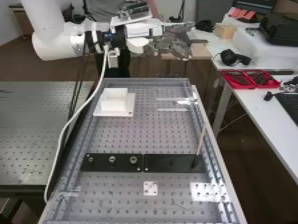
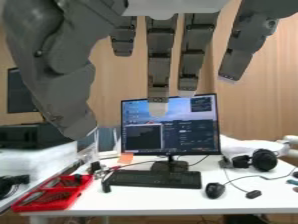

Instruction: Grab the pcb board and place it in the clear container

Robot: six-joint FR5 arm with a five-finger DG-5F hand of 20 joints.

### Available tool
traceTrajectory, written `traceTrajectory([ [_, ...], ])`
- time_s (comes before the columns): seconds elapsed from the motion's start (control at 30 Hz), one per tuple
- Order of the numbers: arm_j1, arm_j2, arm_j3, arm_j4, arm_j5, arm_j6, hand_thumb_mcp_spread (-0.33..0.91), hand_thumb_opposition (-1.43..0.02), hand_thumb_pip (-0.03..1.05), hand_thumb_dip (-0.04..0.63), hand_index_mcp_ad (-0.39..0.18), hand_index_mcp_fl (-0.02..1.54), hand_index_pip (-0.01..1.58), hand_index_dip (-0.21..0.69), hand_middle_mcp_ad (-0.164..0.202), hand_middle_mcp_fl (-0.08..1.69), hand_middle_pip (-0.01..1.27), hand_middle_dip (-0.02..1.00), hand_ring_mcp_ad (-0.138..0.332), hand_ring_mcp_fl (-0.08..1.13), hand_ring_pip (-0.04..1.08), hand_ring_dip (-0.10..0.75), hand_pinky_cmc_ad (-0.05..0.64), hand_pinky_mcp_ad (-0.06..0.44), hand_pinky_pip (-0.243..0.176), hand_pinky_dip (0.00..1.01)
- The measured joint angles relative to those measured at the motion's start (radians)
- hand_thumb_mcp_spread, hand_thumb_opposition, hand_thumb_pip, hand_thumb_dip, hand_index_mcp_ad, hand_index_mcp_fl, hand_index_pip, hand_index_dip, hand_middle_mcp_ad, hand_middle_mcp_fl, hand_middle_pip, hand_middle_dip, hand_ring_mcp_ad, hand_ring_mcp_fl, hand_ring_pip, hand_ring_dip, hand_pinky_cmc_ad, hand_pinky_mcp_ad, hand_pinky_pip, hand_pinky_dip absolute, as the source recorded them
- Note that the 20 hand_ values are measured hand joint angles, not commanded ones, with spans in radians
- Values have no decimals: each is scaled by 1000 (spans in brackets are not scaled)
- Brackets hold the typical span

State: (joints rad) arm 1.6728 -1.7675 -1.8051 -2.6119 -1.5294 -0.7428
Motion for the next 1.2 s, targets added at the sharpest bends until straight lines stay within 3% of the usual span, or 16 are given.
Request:
traceTrajectory([
  [0.07, -5, 48, -15, -22, 41, -4, 302, -775, 654, 283, -131, 9, 84, -14, 49, 218, 628, 730, 96, 182, 272, 490, 314, 312, -75, 552],
  [0.33, -24, 177, -58, -87, 159, -9, 290, -745, 600, 237, -110, 7, 84, 31, 59, 220, 532, 721, 113, 164, 264, 489, 332, 311, -89, 565],
  [0.47, -29, 214, -74, -97, 190, -19, 290, -747, 599, 222, -110, 7, 87, 49, 56, 215, 394, 721, 113, 161, 216, 492, 328, 314, -89, 585],
  [0.67, -33, 237, -78, -118, 200, -36, 290, -730, 585, 206, -110, 7, 87, 79, 56, 216, 239, 714, 113, 166, 201, 489, 370, 330, -94, 602],
  [1.2, -31, 234, -48, -148, 175, -53, 290, -730, 567, 208, -106, 26, 89, 98, 52, 283, 173, 714, 113, 164, 166, 489, 384, 332, -94, 602],
])
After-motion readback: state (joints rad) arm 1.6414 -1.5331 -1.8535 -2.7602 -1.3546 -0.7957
